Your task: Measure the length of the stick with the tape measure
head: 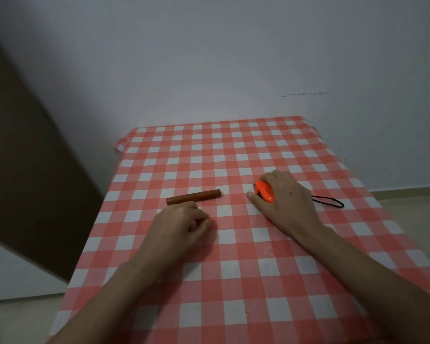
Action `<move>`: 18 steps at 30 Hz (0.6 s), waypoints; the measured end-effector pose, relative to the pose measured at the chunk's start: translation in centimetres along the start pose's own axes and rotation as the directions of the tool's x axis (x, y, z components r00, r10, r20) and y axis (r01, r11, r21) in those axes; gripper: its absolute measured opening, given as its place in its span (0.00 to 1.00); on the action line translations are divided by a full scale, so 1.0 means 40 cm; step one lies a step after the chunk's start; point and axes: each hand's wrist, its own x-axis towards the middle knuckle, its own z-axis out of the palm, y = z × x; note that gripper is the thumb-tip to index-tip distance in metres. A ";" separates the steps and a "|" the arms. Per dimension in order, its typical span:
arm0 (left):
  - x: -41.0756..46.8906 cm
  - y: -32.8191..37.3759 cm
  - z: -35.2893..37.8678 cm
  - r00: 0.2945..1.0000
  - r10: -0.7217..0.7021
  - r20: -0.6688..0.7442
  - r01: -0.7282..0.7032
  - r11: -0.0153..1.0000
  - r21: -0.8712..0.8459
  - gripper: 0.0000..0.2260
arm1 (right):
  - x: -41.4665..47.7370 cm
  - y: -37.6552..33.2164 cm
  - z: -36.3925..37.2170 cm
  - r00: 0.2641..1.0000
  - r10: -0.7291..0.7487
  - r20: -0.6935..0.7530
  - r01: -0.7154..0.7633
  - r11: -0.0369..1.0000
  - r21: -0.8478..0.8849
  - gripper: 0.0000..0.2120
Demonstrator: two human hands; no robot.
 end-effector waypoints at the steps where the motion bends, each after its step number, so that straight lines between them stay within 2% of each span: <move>1: -0.001 0.000 -0.001 1.000 0.002 -0.001 -0.002 1.000 -0.001 0.07 | -0.002 0.000 0.001 1.000 -0.010 -0.015 0.009 1.000 -0.011 0.18; 18: -0.004 0.003 0.000 1.000 0.007 0.008 -0.007 1.000 -0.008 0.07 | -0.022 -0.016 0.014 0.996 -0.017 0.090 0.027 0.994 -0.105 0.21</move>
